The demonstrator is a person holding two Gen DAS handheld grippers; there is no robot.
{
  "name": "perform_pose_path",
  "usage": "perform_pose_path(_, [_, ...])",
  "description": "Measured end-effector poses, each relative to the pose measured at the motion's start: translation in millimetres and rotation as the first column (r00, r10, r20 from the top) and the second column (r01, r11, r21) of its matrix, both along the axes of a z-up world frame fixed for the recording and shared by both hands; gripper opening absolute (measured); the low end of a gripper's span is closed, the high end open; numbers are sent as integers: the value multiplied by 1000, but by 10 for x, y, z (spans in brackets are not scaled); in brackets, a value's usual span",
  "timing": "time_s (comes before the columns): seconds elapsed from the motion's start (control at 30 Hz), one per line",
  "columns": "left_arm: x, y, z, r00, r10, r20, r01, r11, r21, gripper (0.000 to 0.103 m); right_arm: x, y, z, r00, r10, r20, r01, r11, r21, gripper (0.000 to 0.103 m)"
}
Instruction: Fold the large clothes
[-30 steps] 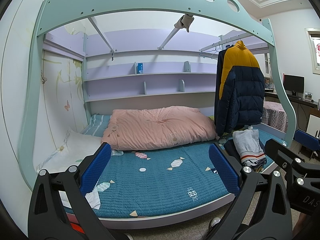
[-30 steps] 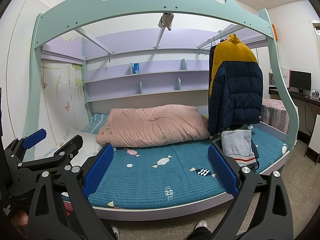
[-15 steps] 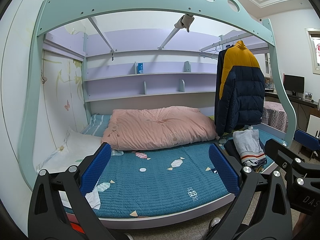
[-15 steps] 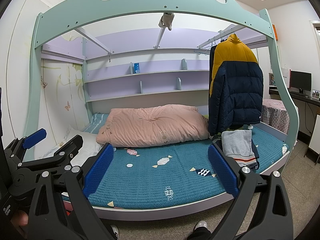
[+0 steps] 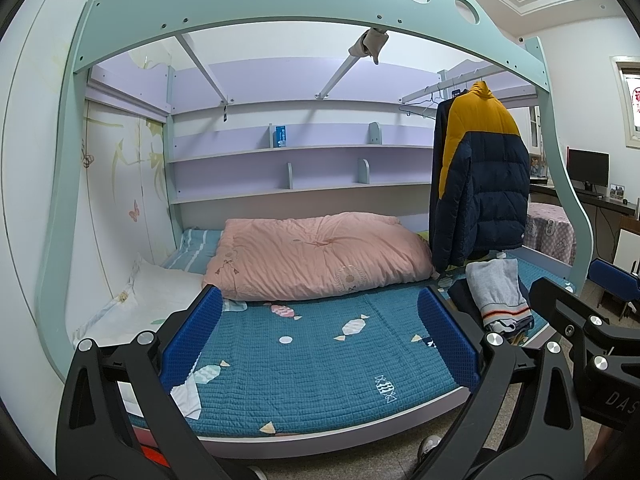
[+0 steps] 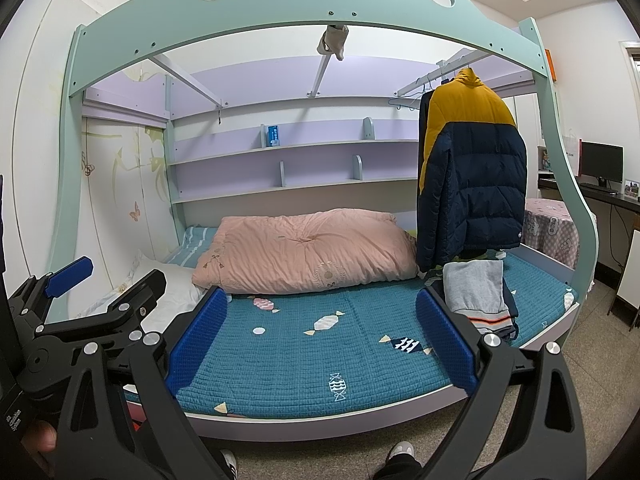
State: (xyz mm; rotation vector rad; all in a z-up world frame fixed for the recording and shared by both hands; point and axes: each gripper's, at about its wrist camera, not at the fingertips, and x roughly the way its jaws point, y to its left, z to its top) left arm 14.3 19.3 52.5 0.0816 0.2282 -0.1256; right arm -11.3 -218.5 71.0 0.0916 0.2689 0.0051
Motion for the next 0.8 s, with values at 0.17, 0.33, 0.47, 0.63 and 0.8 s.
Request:
perform_pose_path(0.17, [1,4,3,1000,0,0,0,1000,1,98,4,-2,3,1000,0,-1,0,1000,1,92])
perform_pose_path(0.33, [-1,11,6,1000,-3,-1,3,1000,-1,98,7,-5,6,1000,0,0,0,1000,0,92])
perform_pose_path(0.47, [-6,2,6,1000,-3,0,3,1000,0,98,8,-15,1,1000,1,-1,-1,1000,1,92])
perform_pose_path(0.63, [28,21,-47,1000,-12,-12,12,1000,-3,98,11,-36,-52,1000,-1,-10,1,1000,1,92])
perform_pose_path(0.8, [173,11,-174,999,-25,-41,25,1000,3,98,63,-92,-178,999,-7,-33,7,1000,6,92])
